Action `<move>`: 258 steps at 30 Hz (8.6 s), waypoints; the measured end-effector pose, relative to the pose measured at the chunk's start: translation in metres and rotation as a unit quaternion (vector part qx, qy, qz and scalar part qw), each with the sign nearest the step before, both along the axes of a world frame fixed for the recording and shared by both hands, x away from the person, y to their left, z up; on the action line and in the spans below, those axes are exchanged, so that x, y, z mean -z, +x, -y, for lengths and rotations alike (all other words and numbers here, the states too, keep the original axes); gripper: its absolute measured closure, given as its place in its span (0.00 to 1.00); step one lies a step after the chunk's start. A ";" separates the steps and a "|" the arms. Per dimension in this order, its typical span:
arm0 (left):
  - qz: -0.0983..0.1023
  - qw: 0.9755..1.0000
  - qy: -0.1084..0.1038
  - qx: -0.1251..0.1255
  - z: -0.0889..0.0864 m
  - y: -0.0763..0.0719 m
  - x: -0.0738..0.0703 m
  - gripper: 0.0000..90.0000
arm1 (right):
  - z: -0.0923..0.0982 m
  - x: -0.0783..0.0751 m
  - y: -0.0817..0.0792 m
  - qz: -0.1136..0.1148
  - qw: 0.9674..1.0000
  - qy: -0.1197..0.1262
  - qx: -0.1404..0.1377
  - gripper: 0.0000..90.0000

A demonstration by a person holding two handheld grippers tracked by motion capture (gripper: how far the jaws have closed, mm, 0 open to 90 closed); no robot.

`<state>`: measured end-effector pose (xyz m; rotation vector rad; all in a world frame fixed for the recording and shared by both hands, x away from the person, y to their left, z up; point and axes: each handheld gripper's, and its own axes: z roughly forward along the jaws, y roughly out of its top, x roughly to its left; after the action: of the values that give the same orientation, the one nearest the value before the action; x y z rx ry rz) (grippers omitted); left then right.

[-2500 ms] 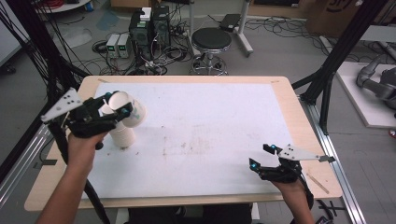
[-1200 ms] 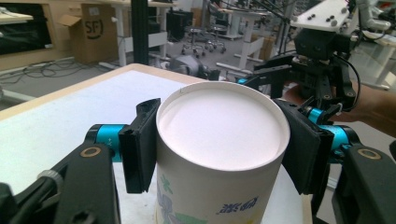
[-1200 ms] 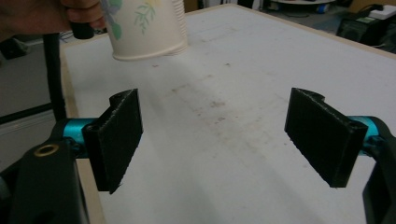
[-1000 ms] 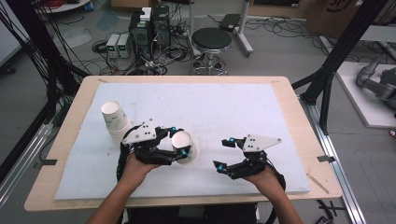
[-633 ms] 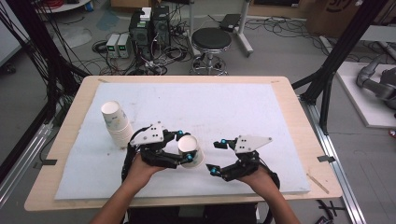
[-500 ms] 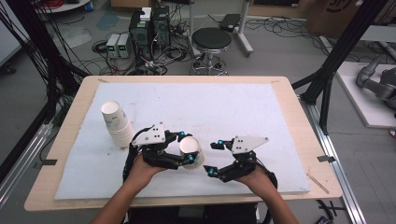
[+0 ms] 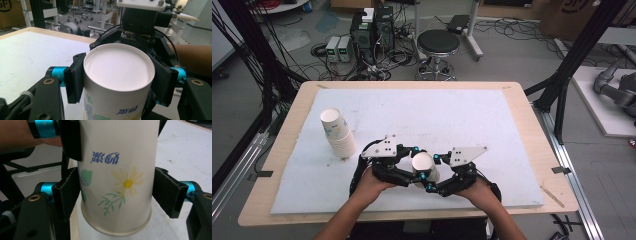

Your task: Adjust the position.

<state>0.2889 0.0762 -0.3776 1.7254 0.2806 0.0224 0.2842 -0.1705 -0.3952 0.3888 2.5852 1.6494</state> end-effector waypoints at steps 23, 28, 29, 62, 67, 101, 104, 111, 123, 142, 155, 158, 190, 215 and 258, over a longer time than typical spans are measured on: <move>-0.019 0.998 0.063 0.008 -0.003 0.000 -0.006 0.15 | 0.002 -0.009 0.003 0.023 0.995 -0.087 -0.032 0.41; -0.012 0.996 0.089 0.011 -0.006 0.001 -0.014 0.15 | -0.001 -0.012 0.005 0.026 0.993 -0.113 -0.040 0.41; -0.011 0.995 0.094 0.013 -0.006 0.002 -0.015 0.15 | -0.002 -0.013 0.005 0.027 0.992 -0.116 -0.042 0.41; -0.025 0.974 0.216 0.063 0.013 0.007 -0.007 0.39 | -0.029 -0.022 0.007 0.034 0.955 -0.282 -0.086 0.40; -0.020 0.972 0.225 0.067 0.014 0.006 -0.006 0.41 | -0.030 -0.022 0.006 0.031 0.952 -0.291 -0.091 0.40; 0.031 0.999 0.021 -0.007 -0.036 -0.012 0.016 0.41 | 0.039 -0.003 -0.011 0.037 0.997 0.040 0.051 0.22; 0.036 0.999 0.016 -0.006 -0.038 -0.013 0.015 0.41 | 0.040 0.003 -0.009 0.028 0.998 0.048 0.043 0.22; 0.037 0.999 -0.001 0.004 -0.038 -0.013 0.013 0.42 | 0.040 0.005 -0.008 0.026 0.998 0.053 0.029 0.22; 0.035 0.999 -0.013 0.023 -0.029 -0.016 0.010 0.42 | 0.034 0.011 -0.006 0.003 0.997 0.076 -0.003 0.24; 0.004 0.997 -0.063 0.043 -0.028 -0.013 0.016 0.41 | 0.037 0.012 -0.003 -0.017 0.991 0.126 -0.041 0.34; 0.006 0.997 -0.065 0.050 -0.029 -0.012 0.017 0.42 | 0.039 0.011 -0.003 -0.033 0.988 0.143 -0.047 0.33; 0.006 0.996 -0.065 0.052 -0.030 -0.013 0.017 0.42 | 0.038 0.012 -0.003 -0.035 0.988 0.141 -0.051 0.34; 0.027 0.986 0.164 0.008 -0.013 -0.008 0.005 0.18 | 0.006 -0.040 0.001 0.057 0.986 -0.152 -0.043 0.38; 0.027 0.966 0.257 0.028 0.002 -0.003 0.012 0.26 | -0.034 -0.053 0.007 0.070 0.951 -0.290 -0.083 0.38; -0.005 0.988 0.152 -0.033 -0.024 -0.004 0.030 0.37 | 0.004 -0.057 0.007 0.037 0.993 -0.113 -0.006 0.25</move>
<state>0.2846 0.1003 -0.4071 2.0195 0.3556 0.1094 0.2916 -0.1742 -0.3380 0.2919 2.6844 1.3253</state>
